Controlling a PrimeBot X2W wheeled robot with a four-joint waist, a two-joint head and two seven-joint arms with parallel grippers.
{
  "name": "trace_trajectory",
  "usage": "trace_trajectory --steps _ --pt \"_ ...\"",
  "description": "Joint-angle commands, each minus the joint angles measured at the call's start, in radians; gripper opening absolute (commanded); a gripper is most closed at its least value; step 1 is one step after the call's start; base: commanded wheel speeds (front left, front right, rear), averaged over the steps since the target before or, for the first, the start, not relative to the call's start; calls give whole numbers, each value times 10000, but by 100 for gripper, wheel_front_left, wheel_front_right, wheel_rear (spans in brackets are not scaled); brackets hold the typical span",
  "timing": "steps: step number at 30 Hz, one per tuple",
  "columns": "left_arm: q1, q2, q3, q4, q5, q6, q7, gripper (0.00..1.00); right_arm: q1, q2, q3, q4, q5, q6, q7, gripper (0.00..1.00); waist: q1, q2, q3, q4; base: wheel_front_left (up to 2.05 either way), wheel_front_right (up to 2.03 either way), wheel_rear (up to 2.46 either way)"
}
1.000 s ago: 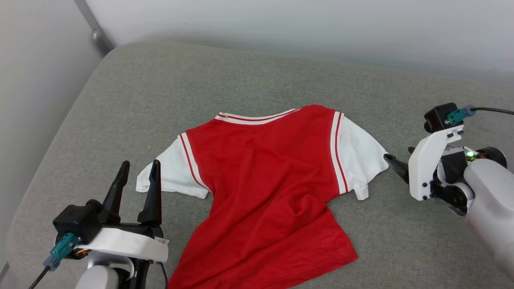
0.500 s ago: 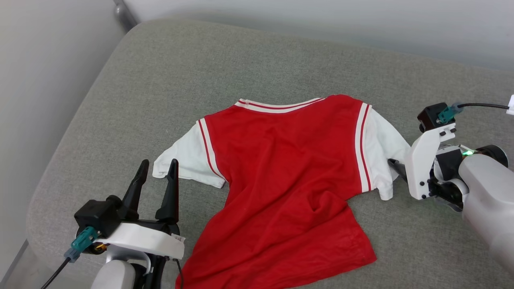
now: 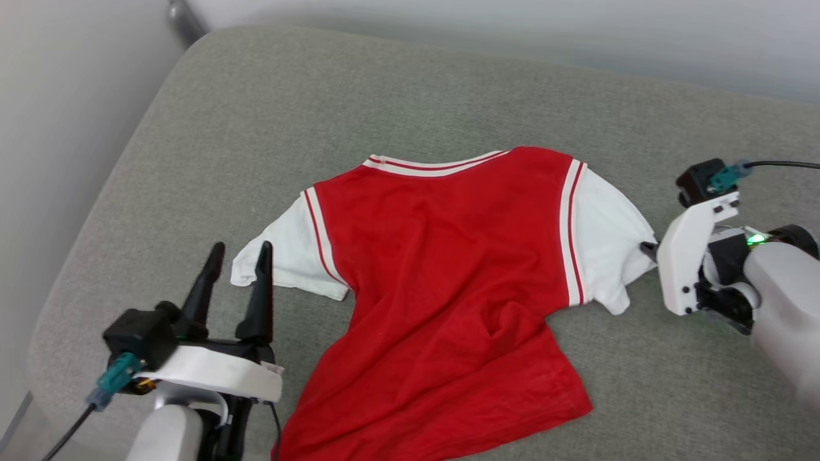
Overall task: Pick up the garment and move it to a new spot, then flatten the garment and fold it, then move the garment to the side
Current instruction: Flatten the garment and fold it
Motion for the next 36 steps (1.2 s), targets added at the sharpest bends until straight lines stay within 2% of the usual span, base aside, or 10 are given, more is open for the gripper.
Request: trace_trajectory --steps 1,10,11,13,19,23,29,31,33,36 --pt "-146 75 126 -115 19 -16 -21 100 177 -359 154 156 80 -100 132 0 -1 0 -73 -155 0 0 0" --pt "-322 698 277 -305 -222 -17 -19 100 190 -1187 560 -725 529 -67 72 0 -1 0 -269 -866 0 0 0" --pt "-565 1055 246 -263 -297 -16 136 100 245 -1467 687 -1060 642 -65 48 0 -1 0 -299 -1077 0 0 0" --pt "-861 1368 159 -319 -451 -8 444 100 292 -1750 816 -1301 763 -65 97 0 -1 0 -319 -1295 0 0 0" --pt "-2020 2287 -303 -134 -2059 -7 2801 100 452 -2216 1090 -1769 1005 -65 -1 0 -1 0 -393 -2020 0 0 0" --pt "-2733 2921 -623 330 -2482 -9 4039 100 512 -2298 1195 -1839 1076 -65 -70 0 -1 0 -375 -2413 0 0 0" --pt "-3926 3335 -937 1413 -4022 -8 6221 100 662 -2366 1297 -1855 1317 -65 -287 0 -1 0 -247 -3036 0 0 0" --pt "-4228 3512 -1154 1943 -4155 18 7059 100 713 -2367 1337 -1847 1376 -65 -344 0 -1 0 -179 -3220 0 0 0" --pt "-4628 3832 -1428 2307 -3833 19 7538 100 675 -2399 1369 -1820 1400 -65 -440 0 -1 0 -66 -3387 0 0 0" --pt "-4917 3856 -1642 2970 -3813 92 8075 100 645 -2315 1417 -1806 1452 -65 -552 0 -1 0 99 -3638 0 0 0"
